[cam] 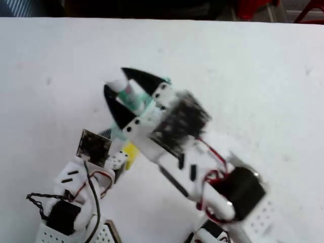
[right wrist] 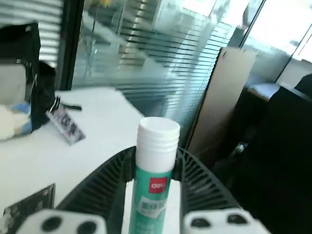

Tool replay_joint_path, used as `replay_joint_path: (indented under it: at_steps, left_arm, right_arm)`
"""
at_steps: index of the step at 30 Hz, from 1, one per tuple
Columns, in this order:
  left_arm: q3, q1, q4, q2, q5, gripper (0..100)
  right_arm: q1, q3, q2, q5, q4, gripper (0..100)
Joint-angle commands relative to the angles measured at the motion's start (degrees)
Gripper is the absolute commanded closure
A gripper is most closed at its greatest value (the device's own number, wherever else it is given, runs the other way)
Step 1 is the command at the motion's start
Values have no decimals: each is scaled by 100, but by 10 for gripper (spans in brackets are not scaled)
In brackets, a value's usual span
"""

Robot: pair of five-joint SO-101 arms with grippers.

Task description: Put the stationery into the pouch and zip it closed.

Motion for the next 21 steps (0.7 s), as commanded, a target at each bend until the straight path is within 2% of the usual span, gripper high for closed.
replay_joint_path:
  at_steps: [1, 8, 12, 16, 21]
  left_arm:
    - [-79, 66, 35, 31, -53, 782]
    - [-88, 48, 26, 31, 123, 779]
    - [-193, -356, 26, 31, 510, 760]
    - [-220, -505, 26, 31, 519, 751]
    - [-211, -558, 26, 31, 519, 751]
  right_arm:
    - [-13, 457, 31, 18, -338, 981]
    - [119, 1881, -505, 18, -1191, 981]
    - [119, 2681, -778, 18, -2000, 981]
    - [119, 3226, -822, 9, -2756, 981]
    - [277, 3429, -857, -387, -2774, 981]
